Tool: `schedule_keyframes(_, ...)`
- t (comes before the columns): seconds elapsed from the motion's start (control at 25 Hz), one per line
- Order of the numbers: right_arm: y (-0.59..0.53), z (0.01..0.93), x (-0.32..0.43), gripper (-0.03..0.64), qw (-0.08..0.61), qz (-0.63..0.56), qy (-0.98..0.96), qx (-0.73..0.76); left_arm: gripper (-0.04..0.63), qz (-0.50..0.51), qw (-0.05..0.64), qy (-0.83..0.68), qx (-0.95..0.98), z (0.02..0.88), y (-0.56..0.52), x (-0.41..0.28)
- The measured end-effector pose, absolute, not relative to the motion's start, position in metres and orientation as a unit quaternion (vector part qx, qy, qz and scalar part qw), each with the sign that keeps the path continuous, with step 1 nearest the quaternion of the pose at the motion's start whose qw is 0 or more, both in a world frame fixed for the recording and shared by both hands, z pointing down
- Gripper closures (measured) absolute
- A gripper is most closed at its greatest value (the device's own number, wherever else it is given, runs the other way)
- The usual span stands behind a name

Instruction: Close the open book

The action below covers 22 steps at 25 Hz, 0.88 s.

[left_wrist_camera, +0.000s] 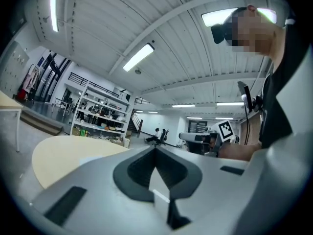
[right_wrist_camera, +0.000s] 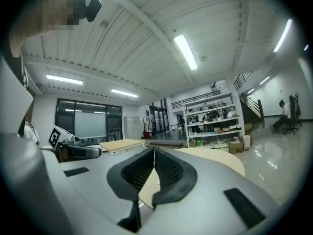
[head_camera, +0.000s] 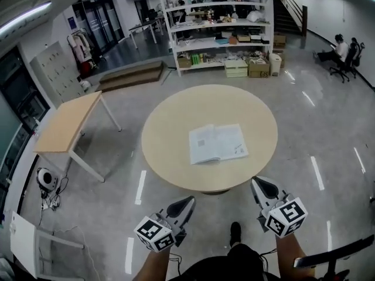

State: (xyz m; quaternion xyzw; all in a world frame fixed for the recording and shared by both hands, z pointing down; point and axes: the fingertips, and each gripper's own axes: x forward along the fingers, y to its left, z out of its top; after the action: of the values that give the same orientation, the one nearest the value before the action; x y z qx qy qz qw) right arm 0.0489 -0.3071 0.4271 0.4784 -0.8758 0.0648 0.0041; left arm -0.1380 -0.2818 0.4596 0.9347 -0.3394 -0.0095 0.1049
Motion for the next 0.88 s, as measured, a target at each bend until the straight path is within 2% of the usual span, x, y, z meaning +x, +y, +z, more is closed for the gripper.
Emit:
schedule_keyframes(0.48, -0.510, 0.431, 0.102, 0.615, 0.014, 0.063, -0.896, 0.439, 0.596, -0.005, 0.090, -0.386, 0.918, 0.451, -0.471, -0.086)
schedule_keyframes(0.88, -0.593, 0.436, 0.079, 0.615, 0.021, 0.070, -0.891, 0.449, 0.596, 0.008, 0.092, -0.385, 0.918, 0.456, -0.548, -0.099)
